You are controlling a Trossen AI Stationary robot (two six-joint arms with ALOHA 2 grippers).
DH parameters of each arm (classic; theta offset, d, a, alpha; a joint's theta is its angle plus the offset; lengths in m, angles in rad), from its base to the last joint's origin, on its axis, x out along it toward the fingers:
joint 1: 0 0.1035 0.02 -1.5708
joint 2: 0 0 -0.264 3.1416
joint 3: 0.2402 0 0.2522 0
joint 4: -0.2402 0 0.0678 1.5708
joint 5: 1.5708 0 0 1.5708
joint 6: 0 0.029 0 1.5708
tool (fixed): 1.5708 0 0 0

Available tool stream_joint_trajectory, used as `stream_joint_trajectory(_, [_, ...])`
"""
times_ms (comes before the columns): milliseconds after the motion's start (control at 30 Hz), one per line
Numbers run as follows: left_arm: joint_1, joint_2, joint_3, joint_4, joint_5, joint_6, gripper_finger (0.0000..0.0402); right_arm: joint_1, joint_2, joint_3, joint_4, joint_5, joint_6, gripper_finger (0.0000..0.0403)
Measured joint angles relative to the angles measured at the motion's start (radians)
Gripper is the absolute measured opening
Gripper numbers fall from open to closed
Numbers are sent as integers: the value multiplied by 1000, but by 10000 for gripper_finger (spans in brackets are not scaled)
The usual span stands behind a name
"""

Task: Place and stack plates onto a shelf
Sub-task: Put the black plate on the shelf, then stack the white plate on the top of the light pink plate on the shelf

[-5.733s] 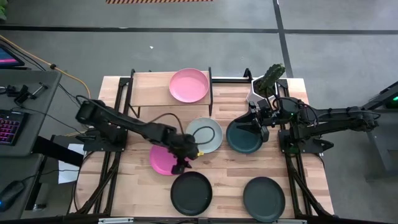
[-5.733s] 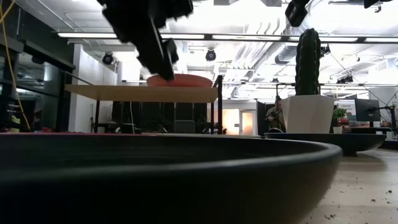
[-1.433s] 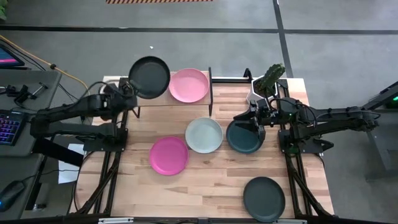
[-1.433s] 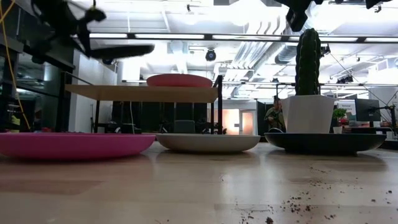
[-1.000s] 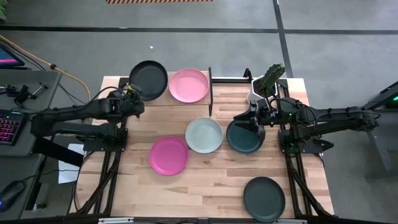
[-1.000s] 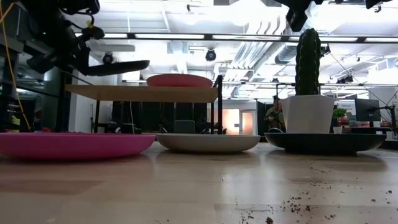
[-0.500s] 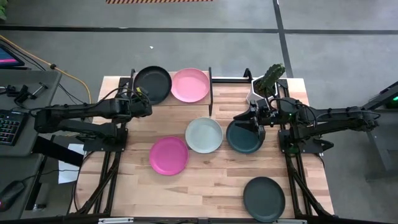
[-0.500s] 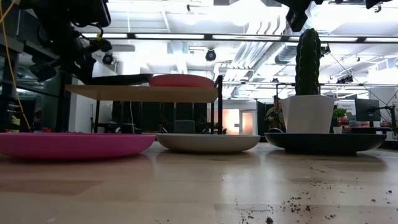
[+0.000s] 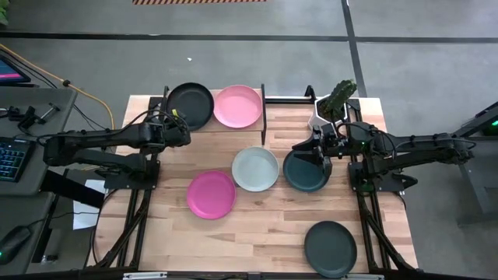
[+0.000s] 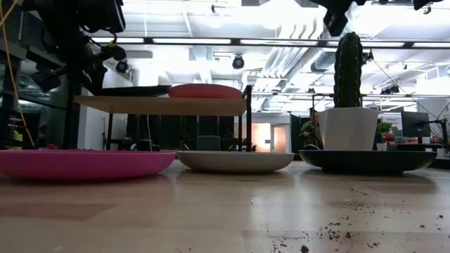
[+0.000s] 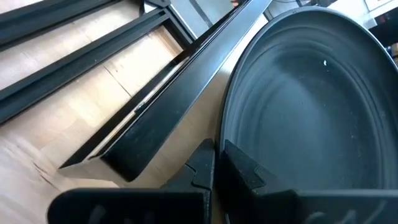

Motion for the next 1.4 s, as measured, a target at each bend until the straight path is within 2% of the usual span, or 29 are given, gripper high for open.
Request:
stream_joint_trajectory(200, [0, 0, 0, -15, -20, 3, 15, 0, 0, 0, -3, 0, 0, 130])
stream_joint_trajectory(867, [0, -77, -1, -26, -47, 55, 109, 0, 0, 0, -5, 0, 0, 130])
stream_joint_trajectory(1067, [0, -112, -1, -15, -49, 50, 119, 0, 0, 0, -5, 0, 1, 130])
stream_joint_trajectory(1400, [0, -180, -1, -16, -53, 157, 120, 0, 0, 0, -5, 0, 2, 130])
